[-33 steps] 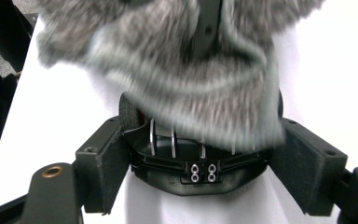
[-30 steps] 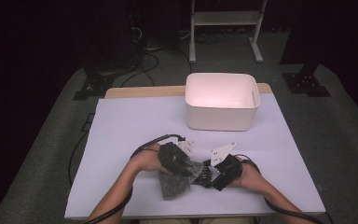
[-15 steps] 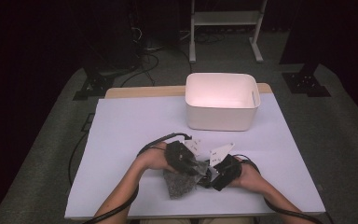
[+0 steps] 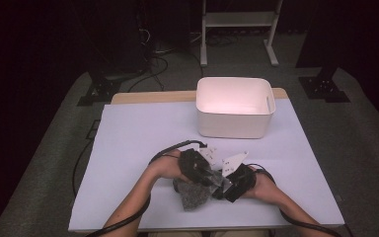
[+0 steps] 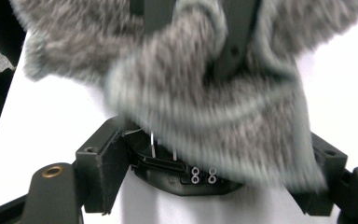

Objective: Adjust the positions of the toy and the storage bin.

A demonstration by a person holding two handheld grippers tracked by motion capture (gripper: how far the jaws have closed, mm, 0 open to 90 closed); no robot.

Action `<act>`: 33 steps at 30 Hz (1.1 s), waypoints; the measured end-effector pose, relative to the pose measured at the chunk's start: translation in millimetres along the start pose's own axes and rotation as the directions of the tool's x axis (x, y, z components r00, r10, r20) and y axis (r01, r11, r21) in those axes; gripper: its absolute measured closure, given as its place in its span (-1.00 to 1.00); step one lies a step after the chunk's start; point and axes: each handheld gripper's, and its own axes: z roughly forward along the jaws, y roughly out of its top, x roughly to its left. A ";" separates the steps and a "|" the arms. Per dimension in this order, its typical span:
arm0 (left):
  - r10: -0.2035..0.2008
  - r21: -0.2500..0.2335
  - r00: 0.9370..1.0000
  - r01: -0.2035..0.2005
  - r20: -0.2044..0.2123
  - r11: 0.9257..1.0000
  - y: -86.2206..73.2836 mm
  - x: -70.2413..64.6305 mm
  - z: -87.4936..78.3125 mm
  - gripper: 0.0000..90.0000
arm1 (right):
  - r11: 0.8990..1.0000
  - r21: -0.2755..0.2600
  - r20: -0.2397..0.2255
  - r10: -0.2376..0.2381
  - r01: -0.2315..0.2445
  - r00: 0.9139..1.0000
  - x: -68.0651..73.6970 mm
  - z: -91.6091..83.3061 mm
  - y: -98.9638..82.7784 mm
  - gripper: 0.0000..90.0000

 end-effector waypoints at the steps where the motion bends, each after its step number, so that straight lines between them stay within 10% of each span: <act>1: -0.004 0.002 1.000 0.004 -0.003 1.000 -3.3 0.0 -1.8 0.69 | 1.000 0.002 -0.002 0.005 -0.005 1.000 0.2 0.1 -0.1 -0.49; 20: -0.160 -0.020 0.984 0.159 -0.073 0.987 -81.1 -1.2 -41.8 0.68 | 1.000 -0.001 -0.006 -0.006 0.006 1.000 -1.5 0.4 -1.3 -0.49; 33: -0.100 -0.031 0.994 0.099 -0.040 0.995 -57.2 -0.6 -32.4 0.68 | 1.000 0.014 -0.004 -0.011 0.011 1.000 -1.5 2.1 -0.7 -0.49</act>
